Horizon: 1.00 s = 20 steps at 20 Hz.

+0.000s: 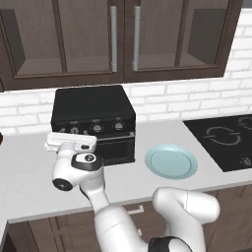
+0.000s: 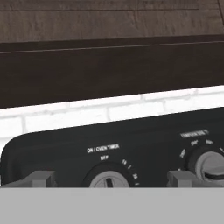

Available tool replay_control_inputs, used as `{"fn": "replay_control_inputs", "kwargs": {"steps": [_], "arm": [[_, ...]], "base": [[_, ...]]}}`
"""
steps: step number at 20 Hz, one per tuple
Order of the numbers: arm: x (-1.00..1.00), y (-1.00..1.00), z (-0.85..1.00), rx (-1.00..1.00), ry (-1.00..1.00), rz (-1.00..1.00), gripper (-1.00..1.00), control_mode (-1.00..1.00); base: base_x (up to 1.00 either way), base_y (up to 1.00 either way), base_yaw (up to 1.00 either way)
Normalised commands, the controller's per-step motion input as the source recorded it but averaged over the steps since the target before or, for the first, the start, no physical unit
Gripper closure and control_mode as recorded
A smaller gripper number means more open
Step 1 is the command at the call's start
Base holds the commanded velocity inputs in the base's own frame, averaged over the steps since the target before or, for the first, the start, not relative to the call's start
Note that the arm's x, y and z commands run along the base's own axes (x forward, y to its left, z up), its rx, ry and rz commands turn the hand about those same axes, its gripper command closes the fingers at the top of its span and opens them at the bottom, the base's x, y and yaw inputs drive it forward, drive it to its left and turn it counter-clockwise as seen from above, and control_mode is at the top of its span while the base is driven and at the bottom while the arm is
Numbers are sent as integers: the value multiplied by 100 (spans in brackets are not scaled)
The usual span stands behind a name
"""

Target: Pick up the kebab skewer and baguette bread, and place them inside the toaster oven. Close the toaster oven door and start by setting the timer.

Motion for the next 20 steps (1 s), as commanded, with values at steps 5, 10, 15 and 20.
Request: {"fn": "replay_control_inputs", "kwargs": {"steps": [5,10,15,20], "arm": [[8,2,-11,3,0,0,-100,-100],[5,0,-10,2,0,0,-100,-100],[16,0,-5,2,0,0,-100,-100],[18,0,-3,0,0,0,-100,-100]], "base": [[0,0,0],[0,0,0],[0,0,0],[0,0,0]]}}
